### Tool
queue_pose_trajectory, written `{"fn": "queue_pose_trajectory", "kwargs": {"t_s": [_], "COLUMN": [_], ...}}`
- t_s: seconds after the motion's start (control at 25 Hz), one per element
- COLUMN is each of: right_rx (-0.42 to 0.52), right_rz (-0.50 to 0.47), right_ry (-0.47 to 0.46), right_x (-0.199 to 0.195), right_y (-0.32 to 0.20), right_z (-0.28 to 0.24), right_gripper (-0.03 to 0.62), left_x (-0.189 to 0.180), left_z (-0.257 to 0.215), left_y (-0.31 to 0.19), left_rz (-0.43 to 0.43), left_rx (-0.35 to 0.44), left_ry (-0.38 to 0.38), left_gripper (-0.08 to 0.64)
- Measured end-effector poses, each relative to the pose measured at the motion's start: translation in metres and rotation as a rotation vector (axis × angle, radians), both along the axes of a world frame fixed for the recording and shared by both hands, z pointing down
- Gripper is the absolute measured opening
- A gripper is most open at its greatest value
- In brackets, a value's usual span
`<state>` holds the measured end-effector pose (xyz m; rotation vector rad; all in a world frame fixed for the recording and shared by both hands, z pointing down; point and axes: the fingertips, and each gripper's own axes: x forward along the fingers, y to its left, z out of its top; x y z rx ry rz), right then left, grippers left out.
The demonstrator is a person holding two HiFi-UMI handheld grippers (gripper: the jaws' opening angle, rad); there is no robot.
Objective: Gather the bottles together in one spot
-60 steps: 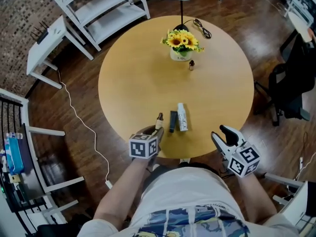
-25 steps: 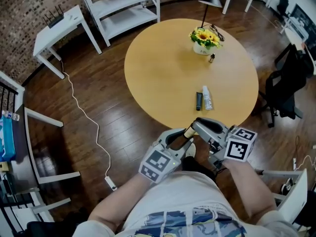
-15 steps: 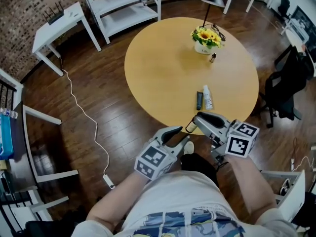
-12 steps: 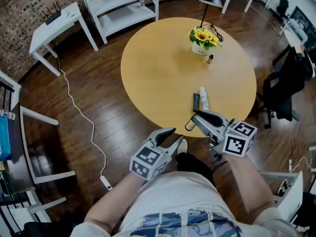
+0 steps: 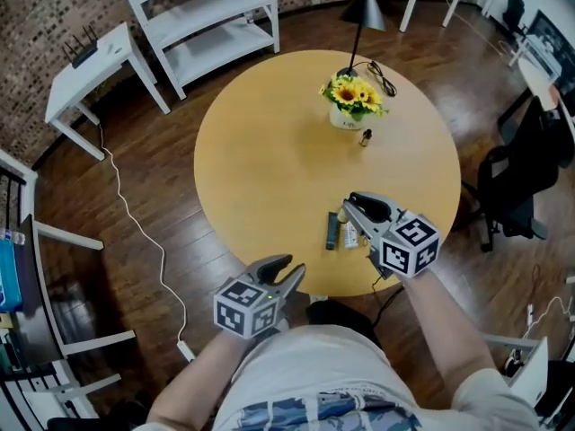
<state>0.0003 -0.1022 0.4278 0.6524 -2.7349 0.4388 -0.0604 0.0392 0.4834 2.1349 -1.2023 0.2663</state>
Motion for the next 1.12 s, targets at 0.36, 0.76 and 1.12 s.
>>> {"fn": "queue_pose_trajectory", "kwargs": {"t_s": [0.36, 0.76, 1.12], "right_rx": [0.034, 0.111, 0.175], "right_rz": [0.021, 0.156, 0.141], "right_ry": [0.068, 0.077, 0.138], "right_x": [0.007, 0.008, 0.002], "right_y": [-0.157, -0.29, -0.319], "right_z": [0.067, 0.148, 0.181], "right_gripper": [0.066, 0.066, 0.069], "left_x": [0.01, 0.008, 0.011], "left_z": [0.015, 0.039, 0.056], "left_y": [-0.069, -0.097, -0.109], "left_rz": [-0.091, -0.187, -0.205], "left_rx": [-0.102, -0.207, -0.264], "left_ry": [-0.034, -0.024, -0.011], "left_gripper": [0.133, 0.133, 0.133]}}
